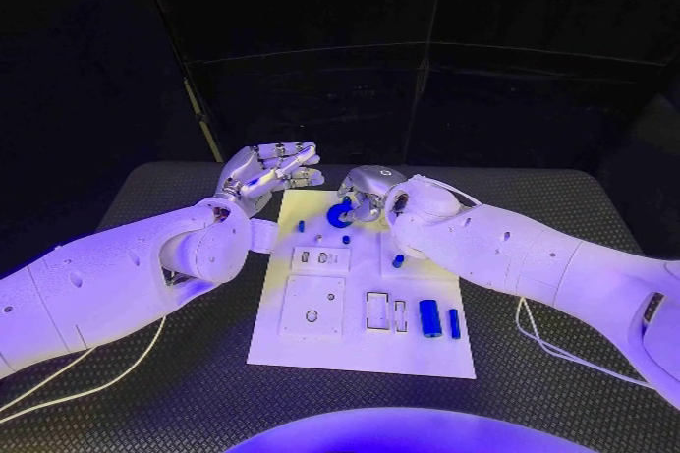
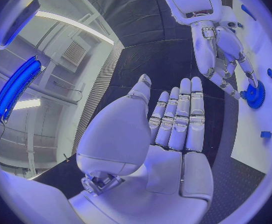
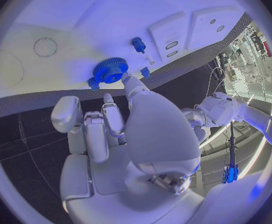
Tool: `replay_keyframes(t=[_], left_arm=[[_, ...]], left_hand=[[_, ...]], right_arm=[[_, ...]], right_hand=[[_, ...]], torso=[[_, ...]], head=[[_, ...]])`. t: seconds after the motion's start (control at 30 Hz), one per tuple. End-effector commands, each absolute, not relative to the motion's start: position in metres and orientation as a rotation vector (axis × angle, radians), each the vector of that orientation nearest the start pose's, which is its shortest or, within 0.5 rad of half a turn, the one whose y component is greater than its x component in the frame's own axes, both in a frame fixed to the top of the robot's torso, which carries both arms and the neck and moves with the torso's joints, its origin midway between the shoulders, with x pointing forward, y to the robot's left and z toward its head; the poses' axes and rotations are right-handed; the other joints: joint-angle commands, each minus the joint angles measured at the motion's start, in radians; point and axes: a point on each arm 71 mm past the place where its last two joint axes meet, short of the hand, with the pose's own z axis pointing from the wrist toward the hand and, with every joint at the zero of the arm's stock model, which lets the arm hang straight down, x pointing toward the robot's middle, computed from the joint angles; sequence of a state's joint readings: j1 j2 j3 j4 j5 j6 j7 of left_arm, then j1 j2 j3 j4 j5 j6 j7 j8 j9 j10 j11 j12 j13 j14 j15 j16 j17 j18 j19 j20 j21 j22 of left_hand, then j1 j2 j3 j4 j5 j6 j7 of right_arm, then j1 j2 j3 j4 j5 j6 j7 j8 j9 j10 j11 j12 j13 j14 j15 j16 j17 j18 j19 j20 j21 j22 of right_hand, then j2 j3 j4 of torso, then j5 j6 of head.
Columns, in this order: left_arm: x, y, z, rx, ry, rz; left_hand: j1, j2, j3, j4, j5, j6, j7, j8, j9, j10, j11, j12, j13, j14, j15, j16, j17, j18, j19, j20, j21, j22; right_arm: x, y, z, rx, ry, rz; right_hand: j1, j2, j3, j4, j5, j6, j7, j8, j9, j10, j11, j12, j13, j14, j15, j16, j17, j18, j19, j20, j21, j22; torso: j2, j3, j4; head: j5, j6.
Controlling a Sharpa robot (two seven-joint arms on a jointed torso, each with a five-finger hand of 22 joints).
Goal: Assemble the parts on the task board
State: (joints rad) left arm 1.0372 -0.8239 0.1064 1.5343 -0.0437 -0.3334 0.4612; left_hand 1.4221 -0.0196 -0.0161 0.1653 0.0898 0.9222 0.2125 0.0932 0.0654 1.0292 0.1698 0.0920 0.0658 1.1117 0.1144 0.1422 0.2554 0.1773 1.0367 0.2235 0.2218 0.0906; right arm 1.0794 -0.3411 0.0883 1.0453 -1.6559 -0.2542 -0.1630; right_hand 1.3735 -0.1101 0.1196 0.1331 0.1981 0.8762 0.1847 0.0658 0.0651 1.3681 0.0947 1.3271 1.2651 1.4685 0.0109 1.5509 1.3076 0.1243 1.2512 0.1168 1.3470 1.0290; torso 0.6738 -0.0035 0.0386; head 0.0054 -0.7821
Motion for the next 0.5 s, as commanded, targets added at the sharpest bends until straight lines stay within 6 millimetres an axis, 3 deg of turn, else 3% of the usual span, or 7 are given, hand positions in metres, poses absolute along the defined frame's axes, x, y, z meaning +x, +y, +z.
replay_keyframes(t=[0.03,0.2,0.37,0.5], left_arm=[[0.478,0.201,-0.195,-1.141,1.312,-1.628],[0.478,0.203,-0.195,-1.141,1.310,-1.624],[0.479,0.208,-0.195,-1.142,1.306,-1.615],[0.480,0.210,-0.196,-1.143,1.304,-1.608]], left_hand=[[0.002,0.001,-0.001,-0.007,-0.001,0.000,0.004,-0.006,0.000,-0.006,-0.002,-0.005,-0.001,0.004,0.003,-0.004,0.001,0.005,0.005,0.000,-0.004,-0.001],[0.002,0.001,-0.001,-0.007,-0.001,0.000,0.004,-0.006,0.000,-0.006,-0.002,-0.005,-0.001,0.004,0.003,-0.004,0.001,0.005,0.005,0.000,-0.004,-0.001],[0.003,0.001,-0.001,-0.008,-0.001,0.000,0.004,-0.006,0.000,-0.006,-0.002,-0.005,-0.001,0.005,0.003,-0.004,0.001,0.005,0.005,0.000,-0.005,-0.001],[0.003,0.001,-0.001,-0.008,-0.001,0.000,0.004,-0.006,0.000,-0.006,-0.002,-0.005,-0.001,0.005,0.003,-0.004,0.001,0.005,0.005,0.000,-0.005,-0.001]], right_arm=[[0.537,-0.073,-0.231,-0.214,1.676,0.583],[0.533,-0.092,-0.223,-0.150,1.630,0.625],[0.526,-0.140,-0.214,-0.014,1.592,0.701],[0.523,-0.180,-0.212,0.073,1.600,0.752]], right_hand=[[-0.013,-0.001,-0.010,0.008,0.001,0.000,-0.003,0.001,0.003,0.000,-0.001,0.001,0.006,0.087,0.008,-0.002,0.190,-0.019,0.003,0.009,0.008,0.003],[-0.023,0.007,-0.016,0.017,0.013,0.021,-0.008,0.009,0.008,0.014,-0.005,0.017,0.023,0.087,0.006,-0.001,0.192,-0.020,0.008,0.009,0.011,0.009],[-0.015,0.012,-0.016,0.014,0.033,0.037,-0.012,0.014,0.010,0.025,-0.009,0.030,0.036,0.087,0.002,-0.002,0.191,-0.020,0.010,0.006,0.013,0.012],[-0.005,0.011,-0.017,0.005,0.028,0.044,-0.014,0.015,0.010,0.025,-0.011,0.030,0.035,0.087,0.000,-0.001,0.191,-0.020,0.010,0.004,0.014,0.013]], torso=[[-0.001,0.0007,-0.0006],[-0.001,0.0011,-0.0016],[-0.002,0.0017,-0.0066],[-0.004,0.0010,-0.0162]], head=[[0.000,0.001],[-0.001,0.003],[-0.004,0.007],[-0.008,0.011]])
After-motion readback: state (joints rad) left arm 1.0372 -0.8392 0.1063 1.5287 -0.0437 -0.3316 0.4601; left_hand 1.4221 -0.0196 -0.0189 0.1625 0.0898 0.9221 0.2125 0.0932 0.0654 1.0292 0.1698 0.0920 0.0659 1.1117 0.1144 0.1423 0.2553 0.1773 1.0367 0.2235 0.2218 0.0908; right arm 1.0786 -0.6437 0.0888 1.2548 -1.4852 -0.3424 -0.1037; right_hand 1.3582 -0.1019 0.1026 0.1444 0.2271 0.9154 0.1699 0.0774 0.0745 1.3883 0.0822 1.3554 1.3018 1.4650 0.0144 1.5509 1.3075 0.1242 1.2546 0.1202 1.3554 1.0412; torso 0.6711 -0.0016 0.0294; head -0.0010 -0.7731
